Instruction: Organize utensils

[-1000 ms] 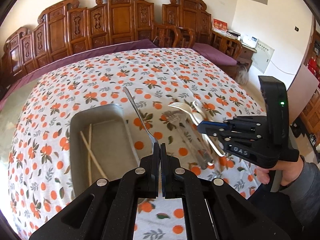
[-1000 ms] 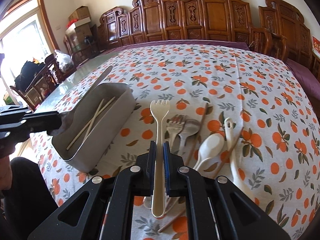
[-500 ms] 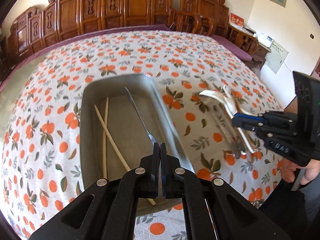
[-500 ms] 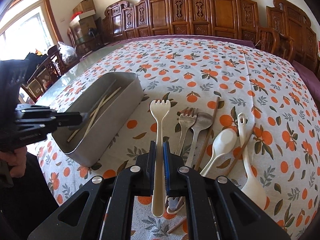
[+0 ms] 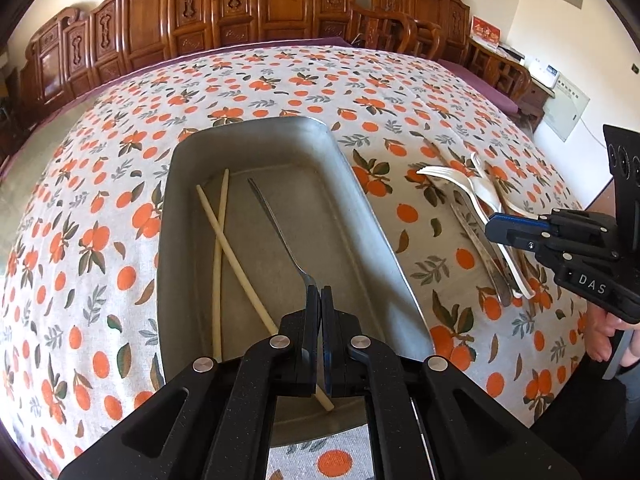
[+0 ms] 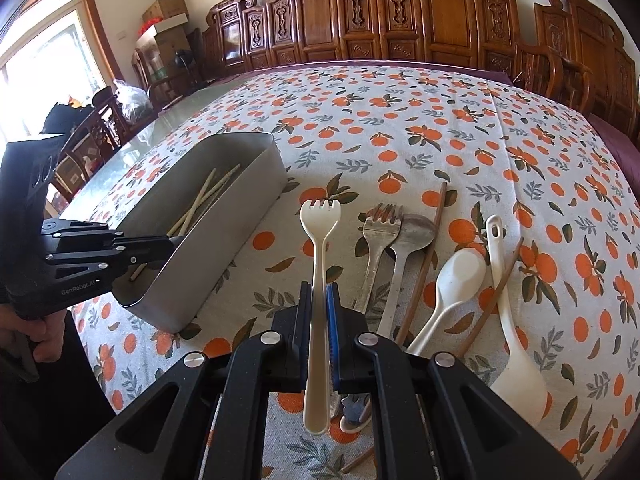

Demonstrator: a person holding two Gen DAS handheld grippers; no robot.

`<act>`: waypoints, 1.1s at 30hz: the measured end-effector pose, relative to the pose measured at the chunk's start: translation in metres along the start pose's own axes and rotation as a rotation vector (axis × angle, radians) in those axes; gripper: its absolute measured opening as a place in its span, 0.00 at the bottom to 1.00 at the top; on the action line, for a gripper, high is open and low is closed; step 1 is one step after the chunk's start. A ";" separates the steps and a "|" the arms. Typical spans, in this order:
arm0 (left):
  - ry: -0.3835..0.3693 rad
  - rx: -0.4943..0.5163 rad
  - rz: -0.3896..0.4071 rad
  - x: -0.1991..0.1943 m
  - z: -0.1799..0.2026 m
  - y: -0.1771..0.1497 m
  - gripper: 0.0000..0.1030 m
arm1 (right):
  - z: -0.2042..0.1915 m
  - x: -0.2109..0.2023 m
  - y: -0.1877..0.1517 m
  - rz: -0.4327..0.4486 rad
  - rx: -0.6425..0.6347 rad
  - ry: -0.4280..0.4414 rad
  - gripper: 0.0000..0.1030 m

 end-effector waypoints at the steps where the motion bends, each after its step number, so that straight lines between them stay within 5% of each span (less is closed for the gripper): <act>1: 0.000 -0.002 -0.003 0.001 0.000 -0.001 0.01 | 0.000 0.000 0.000 0.000 0.000 0.001 0.09; 13: 0.024 -0.040 0.037 -0.014 -0.010 0.011 0.03 | -0.004 -0.002 0.000 -0.007 0.004 -0.003 0.09; 20: 0.060 -0.036 0.094 -0.033 -0.024 0.024 0.14 | -0.016 -0.005 0.013 -0.007 0.006 -0.007 0.09; 32: 0.136 -0.056 0.143 -0.054 -0.065 0.034 0.53 | -0.082 0.016 0.056 0.022 0.005 0.064 0.09; 33: 0.139 -0.062 0.143 -0.054 -0.068 0.034 0.63 | -0.088 0.021 0.059 0.022 0.007 0.067 0.09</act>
Point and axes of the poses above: each gripper's, at about its wrist camera, not at the fingertips, and x roughly the way its jaws point, z to its right, y to its top, the point moved 9 cm from there along x, roughly the way its jaws point, and after that the axes turned 15 degrees about z, right-handed, at the moved point
